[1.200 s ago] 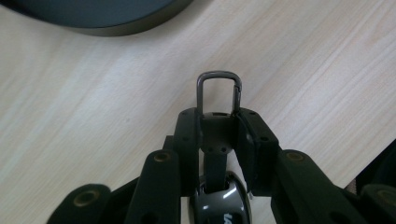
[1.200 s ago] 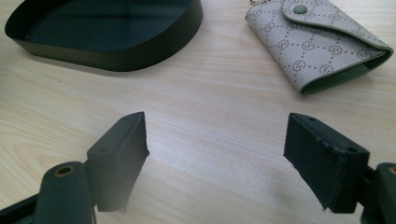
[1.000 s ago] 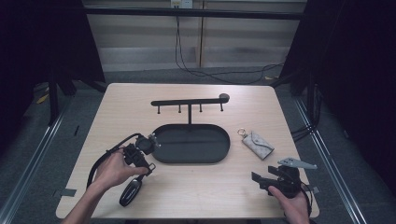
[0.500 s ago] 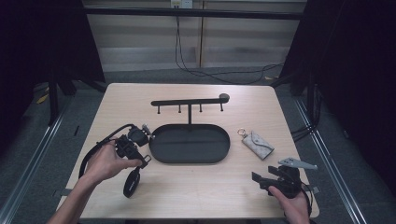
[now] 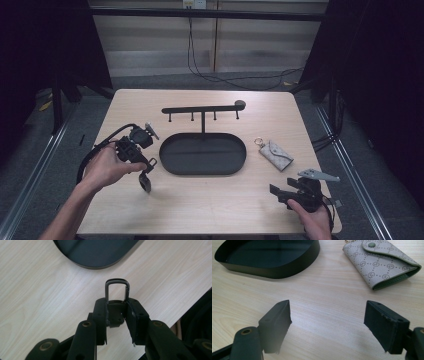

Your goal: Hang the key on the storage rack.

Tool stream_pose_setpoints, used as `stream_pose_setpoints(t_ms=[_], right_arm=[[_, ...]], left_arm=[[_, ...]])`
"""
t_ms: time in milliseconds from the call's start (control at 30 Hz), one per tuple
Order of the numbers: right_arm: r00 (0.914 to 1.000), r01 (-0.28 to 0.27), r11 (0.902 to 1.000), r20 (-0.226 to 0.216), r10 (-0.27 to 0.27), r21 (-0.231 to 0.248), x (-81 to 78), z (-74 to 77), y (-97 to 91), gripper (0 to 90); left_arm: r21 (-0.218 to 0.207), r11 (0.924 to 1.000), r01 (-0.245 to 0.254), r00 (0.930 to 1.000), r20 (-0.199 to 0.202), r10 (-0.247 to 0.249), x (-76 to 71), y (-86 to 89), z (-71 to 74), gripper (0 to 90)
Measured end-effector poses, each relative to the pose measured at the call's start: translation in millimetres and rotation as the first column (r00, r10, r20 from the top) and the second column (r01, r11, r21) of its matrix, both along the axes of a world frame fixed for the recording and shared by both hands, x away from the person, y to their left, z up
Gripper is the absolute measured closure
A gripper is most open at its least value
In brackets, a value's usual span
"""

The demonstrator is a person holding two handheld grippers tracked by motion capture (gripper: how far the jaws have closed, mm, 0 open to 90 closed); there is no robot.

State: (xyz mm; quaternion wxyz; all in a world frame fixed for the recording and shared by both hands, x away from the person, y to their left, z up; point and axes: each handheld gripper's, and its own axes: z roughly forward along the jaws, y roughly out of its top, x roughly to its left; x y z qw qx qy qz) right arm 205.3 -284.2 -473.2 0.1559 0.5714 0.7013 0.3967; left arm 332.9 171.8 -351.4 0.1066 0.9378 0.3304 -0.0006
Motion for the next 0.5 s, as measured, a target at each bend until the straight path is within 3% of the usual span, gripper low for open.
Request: stream_pose_setpoints(t_ms=[500], right_arm=[[1.0,-0.001,1.0,-0.002,0.001,0.002,0.3,-0.1,-0.1,21.2]], left_arm=[[-0.024,0.9986,-0.047,0.9989,0.004,0.047,14.9,3.9,21.0,70.8]])
